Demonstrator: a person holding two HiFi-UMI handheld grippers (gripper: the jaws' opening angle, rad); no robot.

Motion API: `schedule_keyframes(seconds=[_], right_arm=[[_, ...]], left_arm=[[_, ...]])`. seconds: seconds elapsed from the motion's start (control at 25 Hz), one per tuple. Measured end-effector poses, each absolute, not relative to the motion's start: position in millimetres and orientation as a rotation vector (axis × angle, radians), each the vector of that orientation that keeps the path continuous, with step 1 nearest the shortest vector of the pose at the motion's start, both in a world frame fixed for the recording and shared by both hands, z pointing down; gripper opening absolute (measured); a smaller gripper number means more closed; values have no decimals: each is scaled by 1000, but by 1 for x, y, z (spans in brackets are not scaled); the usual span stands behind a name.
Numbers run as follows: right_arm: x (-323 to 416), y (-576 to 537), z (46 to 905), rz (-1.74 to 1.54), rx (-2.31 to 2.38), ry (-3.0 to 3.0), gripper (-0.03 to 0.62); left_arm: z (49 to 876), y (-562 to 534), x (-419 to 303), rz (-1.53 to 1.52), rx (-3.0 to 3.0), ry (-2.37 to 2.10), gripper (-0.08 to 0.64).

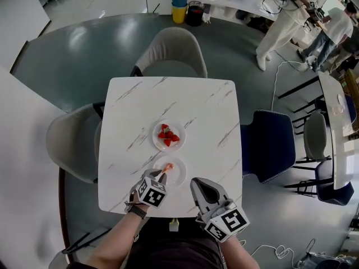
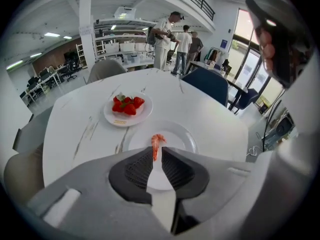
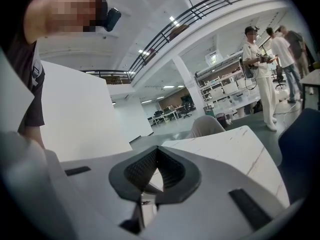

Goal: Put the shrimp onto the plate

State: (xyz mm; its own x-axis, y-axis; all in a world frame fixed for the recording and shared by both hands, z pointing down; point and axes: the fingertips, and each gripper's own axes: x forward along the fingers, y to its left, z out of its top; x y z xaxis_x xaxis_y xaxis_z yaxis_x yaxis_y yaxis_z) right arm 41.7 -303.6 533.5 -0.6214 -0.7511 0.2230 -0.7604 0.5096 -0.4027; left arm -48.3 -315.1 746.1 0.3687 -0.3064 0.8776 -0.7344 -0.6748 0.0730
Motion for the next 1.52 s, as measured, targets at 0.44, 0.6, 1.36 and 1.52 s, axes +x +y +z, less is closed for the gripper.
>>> schedule_keyframes(seconds=[0.44, 0.6, 1.36, 1.52], right_arm=[[13, -296, 479, 630, 1234, -2737, 3], [4, -290, 455, 554, 1200, -2785, 3], [0, -285, 360, 389, 1184, -2888, 3], [-4, -283, 348, 361, 1174, -2908, 2]], left_arm=[[566, -315, -29, 566, 2404, -979, 8], [517, -305, -29, 340, 2465, -976, 8], [353, -280, -37, -57, 2629, -1228, 8], [344, -277, -37, -62, 2633, -1236, 8]])
